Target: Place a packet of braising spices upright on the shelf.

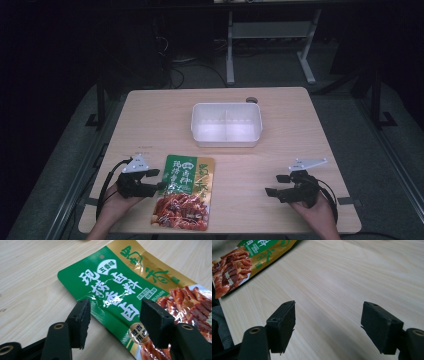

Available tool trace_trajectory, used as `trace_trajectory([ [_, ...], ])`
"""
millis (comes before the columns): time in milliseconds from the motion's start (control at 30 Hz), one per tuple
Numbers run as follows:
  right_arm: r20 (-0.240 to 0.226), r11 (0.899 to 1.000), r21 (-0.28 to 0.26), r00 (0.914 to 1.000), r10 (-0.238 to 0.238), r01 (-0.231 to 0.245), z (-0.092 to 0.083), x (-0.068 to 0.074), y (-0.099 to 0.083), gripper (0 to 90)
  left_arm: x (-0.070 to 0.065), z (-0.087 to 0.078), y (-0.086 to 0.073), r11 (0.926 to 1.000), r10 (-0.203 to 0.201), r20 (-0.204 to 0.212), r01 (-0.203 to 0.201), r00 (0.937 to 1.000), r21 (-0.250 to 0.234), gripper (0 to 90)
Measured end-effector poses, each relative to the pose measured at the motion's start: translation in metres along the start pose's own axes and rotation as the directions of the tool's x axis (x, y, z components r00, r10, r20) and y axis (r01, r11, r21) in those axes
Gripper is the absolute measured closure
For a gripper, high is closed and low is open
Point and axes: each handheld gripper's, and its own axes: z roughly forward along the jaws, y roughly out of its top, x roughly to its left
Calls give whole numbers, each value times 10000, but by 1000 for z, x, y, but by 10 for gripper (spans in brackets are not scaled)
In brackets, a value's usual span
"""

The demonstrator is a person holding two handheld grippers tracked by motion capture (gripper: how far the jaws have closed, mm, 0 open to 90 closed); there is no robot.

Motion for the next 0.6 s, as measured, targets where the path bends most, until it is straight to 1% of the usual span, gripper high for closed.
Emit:
trace_trajectory([
  [33, -24, 9999, 36, 9999, -108, 108, 3, 1, 3, 270, -1, 0, 0, 10000, 33, 16, -33, 10000, 24, 430],
  [100, -78, 9999, 47, 9999, -129, 130, 5, 2, 6, 270, -2, 1, 1, 9999, 97, 82, -98, 9999, 69, 443],
  [133, -182, 9996, 91, 9994, -280, 281, 11, 5, 14, 271, -3, 1, 1, 9998, 142, 109, -143, 9998, 137, 445],
  [167, -219, 9993, 124, 9992, -347, 350, 13, 7, 17, 271, -3, 2, 1, 9998, 152, 138, -154, 9998, 154, 452],
  [200, -219, 9993, 124, 9992, -347, 350, 13, 7, 17, 271, -3, 2, 1, 9998, 152, 138, -154, 9998, 154, 462],
  [233, -263, 9989, 139, 9987, -446, 450, 16, 9, 21, 272, -3, 2, 1, 9997, 180, 177, -183, 9997, 174, 462],
  [267, -375, 9975, 253, 9971, -657, 667, 23, 15, 31, 272, -4, 2, 1, 9994, 251, 212, -255, 9995, 227, 477],
  [300, -375, 9975, 253, 9971, -657, 667, 23, 15, 31, 272, -4, 2, 1, 9994, 251, 212, -255, 9995, 227, 483],
  [333, -488, 9959, 328, 9954, -829, 845, 29, 20, 39, 273, -5, 2, 1, 9992, 290, 237, -296, 9993, 273, 490],
  [367, -538, 9954, 350, 9948, -869, 889, 31, 21, 42, 273, -5, 3, 1, 9991, 301, 273, -309, 9992, 287, 500],
  [400, -538, 9954, 350, 9948, -869, 889, 31, 21, 42, 273, -5, 3, 1, 9991, 301, 273, -309, 9992, 287, 512],
  [433, -656, 9933, 496, 9927, -1010, 1044, 39, 25, 51, 272, -6, 4, 1, 9982, 418, 384, -434, 9984, 425, 530],
  [467, -656, 9933, 496, 9927, -1010, 1044, 39, 25, 51, 272, -6, 4, 1, 9982, 418, 384, -434, 9984, 425, 544],
  [500, -714, 9911, 619, 9910, -1130, 1175, 46, 28, 58, 273, -7, 6, 1, 9967, 535, 460, -562, 9975, 584, 560],
  [567, -841, 9910, 707, 9906, -1079, 1140, 52, 29, 64, 274, -8, 7, 1, 9961, 565, 491, -596, 9972, 652, 577],
  [600, -840, 9892, 790, 9896, -1171, 1238, 57, 31, 69, 274, -9, 9, 1, 9944, 655, 576, -700, 9962, 790, 588],
])
